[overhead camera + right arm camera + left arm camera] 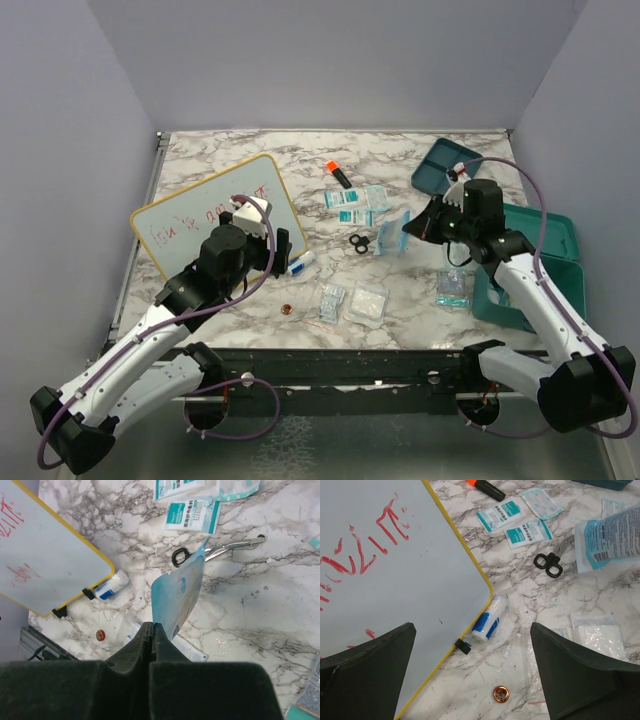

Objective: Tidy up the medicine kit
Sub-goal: Pick up the medical item at the center of the board, then place the medical item at the medicine box.

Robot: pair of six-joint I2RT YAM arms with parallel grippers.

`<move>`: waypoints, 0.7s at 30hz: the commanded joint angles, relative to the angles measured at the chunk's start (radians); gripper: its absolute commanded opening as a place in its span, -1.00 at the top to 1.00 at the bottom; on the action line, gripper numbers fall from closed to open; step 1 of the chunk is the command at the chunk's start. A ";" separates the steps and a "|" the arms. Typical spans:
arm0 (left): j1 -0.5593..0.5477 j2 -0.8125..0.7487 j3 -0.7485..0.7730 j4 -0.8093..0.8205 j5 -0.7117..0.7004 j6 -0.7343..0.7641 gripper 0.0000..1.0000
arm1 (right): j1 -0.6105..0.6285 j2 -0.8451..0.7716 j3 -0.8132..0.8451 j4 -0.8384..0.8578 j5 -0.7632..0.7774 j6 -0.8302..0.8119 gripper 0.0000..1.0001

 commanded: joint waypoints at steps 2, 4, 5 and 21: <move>-0.004 -0.025 0.003 0.009 0.018 0.020 -0.98 | 0.003 -0.065 0.078 -0.091 0.144 0.089 0.99; -0.003 -0.032 0.003 0.008 0.019 0.018 -0.98 | 0.003 -0.085 0.099 -0.109 0.193 0.109 0.99; -0.003 -0.036 0.002 0.008 0.022 0.019 -0.98 | 0.003 -0.095 0.116 -0.126 0.217 0.114 0.99; -0.003 -0.098 -0.005 0.004 0.058 0.017 -0.98 | 0.004 -0.100 0.558 -0.650 0.841 0.179 0.99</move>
